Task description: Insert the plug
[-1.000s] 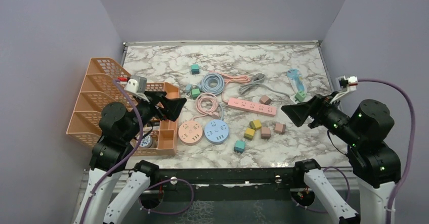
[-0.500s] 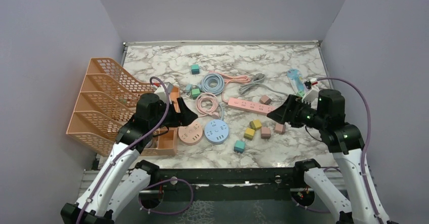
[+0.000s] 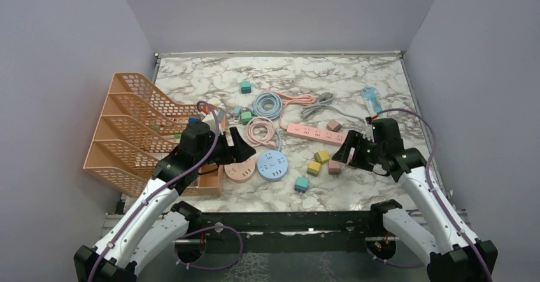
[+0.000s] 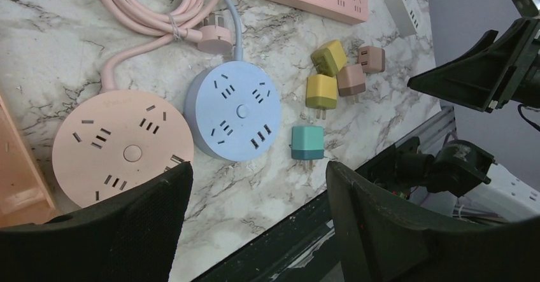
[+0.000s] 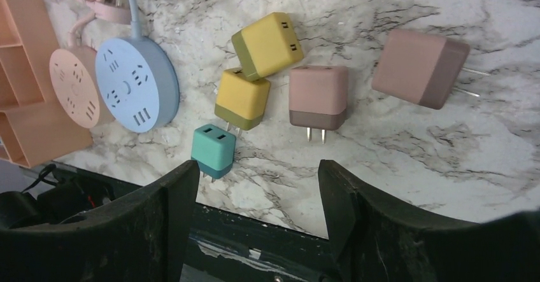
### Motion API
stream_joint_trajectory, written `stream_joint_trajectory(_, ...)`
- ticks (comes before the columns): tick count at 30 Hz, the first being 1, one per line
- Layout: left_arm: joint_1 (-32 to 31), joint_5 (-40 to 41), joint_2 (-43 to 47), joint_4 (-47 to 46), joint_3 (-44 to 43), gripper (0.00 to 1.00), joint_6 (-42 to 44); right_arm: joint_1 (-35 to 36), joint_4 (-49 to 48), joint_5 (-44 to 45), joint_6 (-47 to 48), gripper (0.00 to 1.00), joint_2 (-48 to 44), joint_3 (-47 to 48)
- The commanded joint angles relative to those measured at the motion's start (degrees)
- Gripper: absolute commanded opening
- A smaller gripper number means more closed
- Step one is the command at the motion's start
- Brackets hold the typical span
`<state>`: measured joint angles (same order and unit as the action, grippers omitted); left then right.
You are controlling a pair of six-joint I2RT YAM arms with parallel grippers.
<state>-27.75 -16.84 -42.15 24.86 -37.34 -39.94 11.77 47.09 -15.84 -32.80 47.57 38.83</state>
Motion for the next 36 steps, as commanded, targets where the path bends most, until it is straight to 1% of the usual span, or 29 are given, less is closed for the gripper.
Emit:
stream_joint_trajectory(1, -1.17, 2.71, 0.34, -3.18, 0.63, 0.78, -2.46, 7.07, -6.4, 7.39, -4.81, 0.7, 1.16, -0.65)
stream_joint_trajectory(3, -1.61, 3.38, 0.24, -3.73, 0.69, 0.78, -2.88, 11.83, -8.25, 9.61, -7.68, 0.7, 3.48, -1.41)
stream_joint_trajectory(5, -1.93, 4.07, -0.03, -4.21, 0.69, 0.78, -3.11, 18.01, -9.69, 13.61, -10.88, 0.7, 6.93, -1.52)
stream_joint_trajectory(7, -2.27, 4.52, -0.4, -4.32, 0.54, 0.78, -3.12, 24.15, -8.96, 19.92, -14.8, 0.69, 11.12, -0.16)
stream_joint_trajectory(9, -2.4, 4.78, -0.46, -4.3, 0.43, 0.78, -3.12, 27.73, -7.89, 24.71, -17.82, 0.69, 14.72, 1.49)
stream_joint_trajectory(13, -2.57, 5.38, 0.36, -4.34, 0.98, 0.78, -3.39, 31.12, -7.52, 30.22, -21.53, 0.7, 20.46, 3.66)
stream_joint_trajectory(16, -2.67, 5.09, 0.52, -4.31, 1.14, 0.78, -3.22, 32.3, -9.26, 30.82, -23.09, 0.74, 24.92, 4.48)
stream_joint_trajectory(22, -2.78, 3.98, 0.62, -4.24, 1.22, 0.78, -3.13, 33.71, -11.61, 31.72, -25.27, 0.74, 32.06, 7.34)
stream_joint_trajectory(26, -2.88, 3.39, 0.55, -4.23, 1.54, 0.78, -2.95, 34.76, -9.88, 33.91, -28.41, 0.7, 36.11, 9.25)
stream_joint_trajectory(29, -2.99, 2.95, 0.29, -4.3, 1.9, 0.78, -2.95, 35.03, -9.91, 34.19, -29.77, 0.64, 37.97, 9.16)
stream_joint_trajectory(33, -3.14, 2.8, 0.24, -4.22, 2.31, 0.78, -3.03, 35.31, -10.6, 33.74, -29.77, 0.5, 38.69, 8.78)
stream_joint_trajectory(36, -3.24, 2.69, 0.32, -4.25, 2.36, 0.78, -3.25, 35.47, -11.52, 33.44, -27.86, 0.42, 37.72, 8.86)
